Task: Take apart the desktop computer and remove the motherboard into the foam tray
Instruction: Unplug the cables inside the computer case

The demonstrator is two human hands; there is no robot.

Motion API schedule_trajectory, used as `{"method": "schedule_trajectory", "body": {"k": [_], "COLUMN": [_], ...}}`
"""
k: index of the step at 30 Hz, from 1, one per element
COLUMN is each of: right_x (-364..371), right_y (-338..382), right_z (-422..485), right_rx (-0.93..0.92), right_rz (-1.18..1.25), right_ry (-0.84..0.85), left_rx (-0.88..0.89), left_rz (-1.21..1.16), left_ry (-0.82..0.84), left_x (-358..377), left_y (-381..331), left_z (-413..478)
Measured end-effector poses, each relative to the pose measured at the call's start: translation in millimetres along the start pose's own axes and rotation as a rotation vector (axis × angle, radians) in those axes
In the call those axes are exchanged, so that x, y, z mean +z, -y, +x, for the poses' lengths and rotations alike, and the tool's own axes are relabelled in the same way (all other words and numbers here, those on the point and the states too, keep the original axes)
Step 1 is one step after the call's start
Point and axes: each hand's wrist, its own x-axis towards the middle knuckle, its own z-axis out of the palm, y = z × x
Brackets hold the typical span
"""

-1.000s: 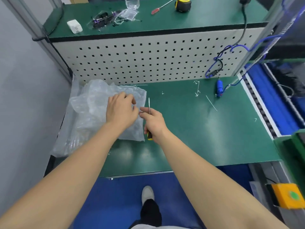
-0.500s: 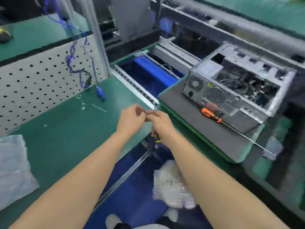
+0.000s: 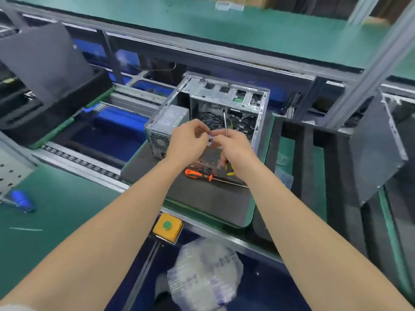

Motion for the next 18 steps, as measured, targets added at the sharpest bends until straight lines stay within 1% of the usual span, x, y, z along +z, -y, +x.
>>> {"method": "schedule_trajectory", "body": {"k": [5, 9, 11, 15, 18], "right_x": [-16.0, -19.4, -18.5, -18.4, -20.3], "right_y": [6.8, 8.1, 9.6, 9.6, 6.6], "right_z": [42.9, 76.9, 89.8, 100.5, 100.4], "right_rx": [0.046, 0.189, 0.225, 0.211, 0.181], "right_rz": [0.074, 0.195, 0.25, 0.31, 0.301], "right_ry": [-0.126, -0.235, -0.274, -0.27, -0.306], "left_rx": [0.106, 0.141, 0.156, 0.186, 0.156], "left_rz": [0.031, 0.062, 0.069, 0.067, 0.014], "left_ry": [0.123, 0.256, 0.344, 0.487, 0.574], "left_x": [8.1, 17.7, 24.8, 41.8, 58.0], "left_y": [-1.0, 17.5, 28.4, 39.4, 36.6], "left_z": [61.0, 106.7, 124.6, 152.6, 170.9]}}
